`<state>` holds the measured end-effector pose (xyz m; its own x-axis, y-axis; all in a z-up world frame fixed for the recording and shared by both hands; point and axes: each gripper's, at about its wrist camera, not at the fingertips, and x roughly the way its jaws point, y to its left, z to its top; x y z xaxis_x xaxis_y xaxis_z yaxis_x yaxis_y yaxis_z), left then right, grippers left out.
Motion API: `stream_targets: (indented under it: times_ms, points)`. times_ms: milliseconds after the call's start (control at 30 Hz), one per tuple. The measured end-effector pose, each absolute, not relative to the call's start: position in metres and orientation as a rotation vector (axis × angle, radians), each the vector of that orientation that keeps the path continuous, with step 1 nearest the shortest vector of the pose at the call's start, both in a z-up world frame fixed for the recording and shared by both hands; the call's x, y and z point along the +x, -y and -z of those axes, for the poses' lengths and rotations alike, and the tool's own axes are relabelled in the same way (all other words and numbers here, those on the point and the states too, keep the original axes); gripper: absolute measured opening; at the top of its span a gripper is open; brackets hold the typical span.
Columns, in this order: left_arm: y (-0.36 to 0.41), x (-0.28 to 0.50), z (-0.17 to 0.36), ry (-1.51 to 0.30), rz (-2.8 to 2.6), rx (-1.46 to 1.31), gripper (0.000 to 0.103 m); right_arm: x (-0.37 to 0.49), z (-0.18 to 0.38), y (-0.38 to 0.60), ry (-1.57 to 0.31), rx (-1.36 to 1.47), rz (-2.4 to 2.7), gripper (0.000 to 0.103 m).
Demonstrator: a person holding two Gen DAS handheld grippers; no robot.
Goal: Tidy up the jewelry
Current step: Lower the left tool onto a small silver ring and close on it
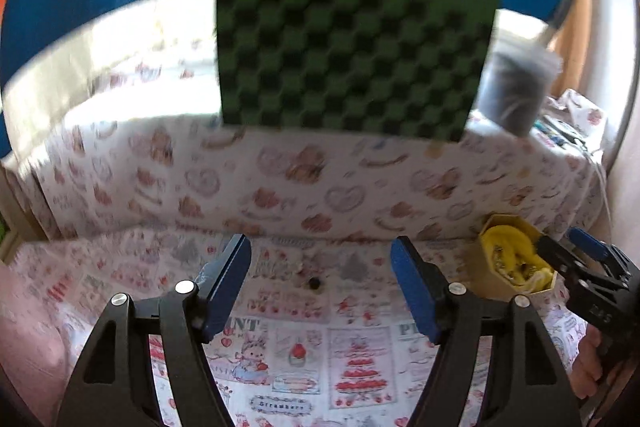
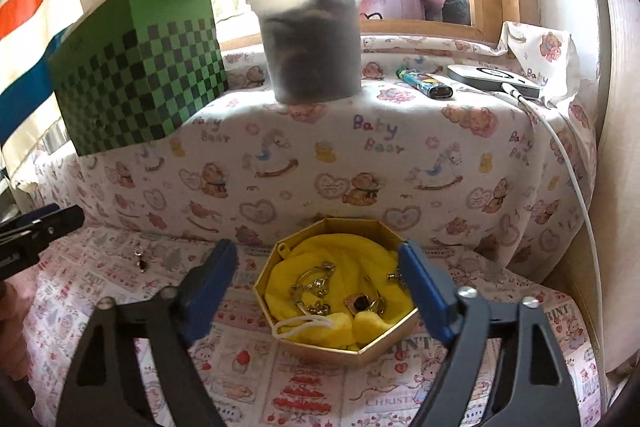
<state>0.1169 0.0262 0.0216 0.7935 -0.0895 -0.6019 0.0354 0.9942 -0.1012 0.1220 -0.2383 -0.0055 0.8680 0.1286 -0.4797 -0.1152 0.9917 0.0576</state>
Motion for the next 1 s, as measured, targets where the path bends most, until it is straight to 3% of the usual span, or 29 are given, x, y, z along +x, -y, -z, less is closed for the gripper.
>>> stream_targets:
  times_ms: [200, 367, 533, 1000]
  points:
    - [-0.042, 0.144, 0.006, -0.782, 0.030, -0.091, 0.071, 0.122, 0.011, 0.229, -0.498, -0.024, -0.117, 0.094]
    - [-0.046, 0.172, 0.016, -0.907, 0.033, -0.099, 0.057, 0.124, 0.011, 0.230, -0.495, -0.025, -0.094, 0.094]
    - [-0.042, 0.191, 0.026, -0.975, 0.086, -0.169, 0.037, 0.123, 0.009, 0.235, -0.482, -0.001, -0.071, 0.094]
    - [-0.030, 0.220, 0.054, -1.028, -0.023, -0.157, 0.015, 0.122, 0.006, 0.238, -0.474, 0.003, -0.042, 0.095]
